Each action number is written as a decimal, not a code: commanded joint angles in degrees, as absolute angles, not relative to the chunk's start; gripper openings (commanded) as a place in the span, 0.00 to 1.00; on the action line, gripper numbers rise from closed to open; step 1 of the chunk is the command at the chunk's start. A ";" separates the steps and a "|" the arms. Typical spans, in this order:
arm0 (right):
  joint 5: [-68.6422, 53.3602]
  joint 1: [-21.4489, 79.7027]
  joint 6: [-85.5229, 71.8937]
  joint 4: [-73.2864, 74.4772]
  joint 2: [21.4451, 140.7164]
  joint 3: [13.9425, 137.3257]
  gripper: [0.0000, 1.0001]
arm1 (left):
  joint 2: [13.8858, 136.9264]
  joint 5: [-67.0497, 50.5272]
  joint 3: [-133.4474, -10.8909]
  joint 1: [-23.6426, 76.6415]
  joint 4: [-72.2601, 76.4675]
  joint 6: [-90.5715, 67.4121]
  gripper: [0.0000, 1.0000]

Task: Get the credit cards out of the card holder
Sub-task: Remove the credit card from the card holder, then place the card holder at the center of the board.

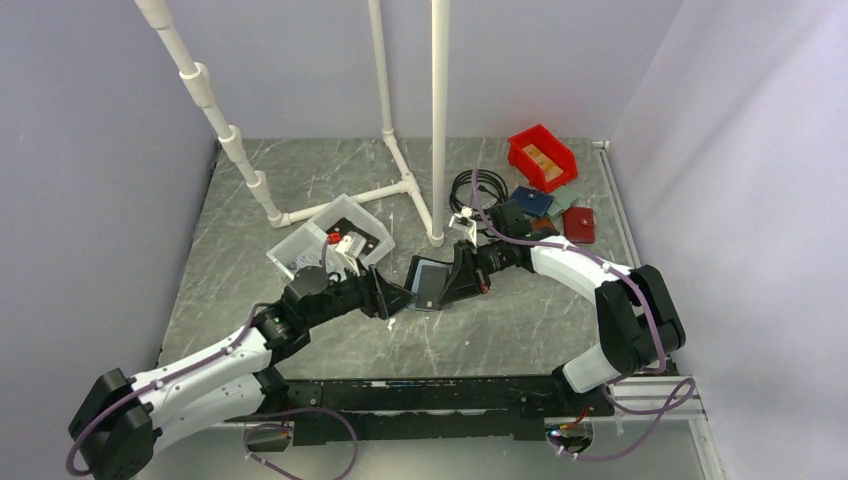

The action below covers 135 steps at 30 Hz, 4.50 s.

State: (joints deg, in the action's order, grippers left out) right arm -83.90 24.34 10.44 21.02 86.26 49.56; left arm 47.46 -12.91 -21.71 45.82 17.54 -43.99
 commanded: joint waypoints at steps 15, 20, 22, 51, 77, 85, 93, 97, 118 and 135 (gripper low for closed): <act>-85.61 24.17 12.66 20.85 86.04 52.21 0.00 | 53.99 -21.97 -23.37 45.59 31.46 -46.28 0.38; -85.62 24.17 12.66 20.83 86.04 52.21 0.00 | 54.49 -23.01 -23.07 45.57 33.13 -46.25 0.01; -85.61 24.17 12.66 20.85 86.04 52.21 0.00 | 54.06 -22.79 -22.76 45.53 33.20 -46.48 0.00; -84.91 24.35 14.85 23.11 86.66 52.80 0.00 | 48.48 -21.36 -15.93 41.40 40.52 -53.17 0.00; -79.98 24.26 31.76 39.60 86.97 58.10 0.00 | 37.80 -18.78 -12.60 39.99 26.91 -50.42 0.00; -78.58 24.17 33.66 41.06 85.72 58.45 0.00 | 41.99 -19.27 -11.27 39.97 31.56 -51.55 0.00; -78.23 24.02 35.78 43.29 85.77 59.42 0.00 | 55.38 -21.94 -12.18 39.97 44.19 -54.26 0.00; -78.30 23.24 38.23 45.49 85.26 60.00 0.00 | 63.29 -25.08 -15.54 39.98 50.74 -55.77 0.00; -78.14 20.76 41.24 47.96 83.71 60.43 0.00 | 63.93 -11.38 -9.46 41.14 37.62 -58.07 0.00; -77.12 20.74 41.70 48.23 84.97 60.40 0.00 | 39.42 3.56 -16.22 41.13 -16.52 -56.72 0.49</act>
State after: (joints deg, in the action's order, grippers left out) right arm -76.75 20.86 39.46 48.14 86.13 58.81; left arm 42.74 -1.04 -10.92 41.01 -0.75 -58.33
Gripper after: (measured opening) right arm 0.009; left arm 0.417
